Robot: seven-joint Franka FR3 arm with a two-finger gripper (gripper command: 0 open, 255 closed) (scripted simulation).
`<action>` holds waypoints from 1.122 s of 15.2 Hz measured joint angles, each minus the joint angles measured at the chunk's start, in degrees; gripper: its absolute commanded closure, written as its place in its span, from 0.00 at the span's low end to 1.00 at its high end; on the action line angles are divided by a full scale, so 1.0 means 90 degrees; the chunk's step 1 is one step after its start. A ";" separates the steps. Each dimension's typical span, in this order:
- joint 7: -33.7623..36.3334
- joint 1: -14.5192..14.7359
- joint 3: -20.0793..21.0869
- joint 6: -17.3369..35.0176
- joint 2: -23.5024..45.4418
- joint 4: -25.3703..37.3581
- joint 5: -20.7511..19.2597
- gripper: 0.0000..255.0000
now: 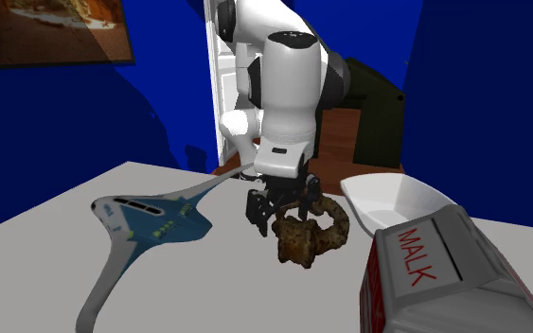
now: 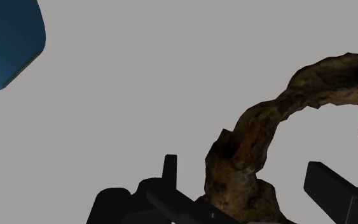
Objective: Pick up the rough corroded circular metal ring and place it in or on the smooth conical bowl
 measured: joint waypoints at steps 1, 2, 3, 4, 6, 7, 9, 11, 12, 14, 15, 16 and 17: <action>0.0000 0.0000 0.0000 0.0002 0.0000 -0.0002 0.0000 0.00; 0.0000 0.0000 0.0000 0.0002 0.0000 -0.0002 0.0000 1.00; 0.0000 0.0000 0.0000 0.0002 0.0000 -0.0002 0.0000 1.00; 0.0000 0.0000 0.0000 0.0001 -0.0001 -0.0002 0.0000 1.00; -0.0001 0.0000 0.0000 0.0002 -0.0001 -0.0001 0.0000 1.00; -0.0001 0.0000 0.0001 0.0002 -0.0001 -0.0001 0.0000 1.00; -0.0001 0.0001 0.0001 0.0002 -0.0001 -0.0001 0.0000 1.00; -0.0001 0.0001 0.0001 0.0003 -0.0001 -0.0001 0.0000 1.00; -0.0001 0.0001 0.0001 0.0003 -0.0001 -0.0001 0.0000 1.00; 0.0001 0.0000 0.0001 -0.0099 -0.0057 0.0038 -0.0004 1.00; -0.0002 -0.0005 -0.0005 -0.0177 -0.0070 0.0103 -0.0009 1.00; 0.0005 -0.0005 -0.0006 -0.0253 -0.0079 0.0165 -0.0013 1.00; 0.0005 -0.0006 -0.0007 -0.0317 -0.0112 0.0195 -0.0015 1.00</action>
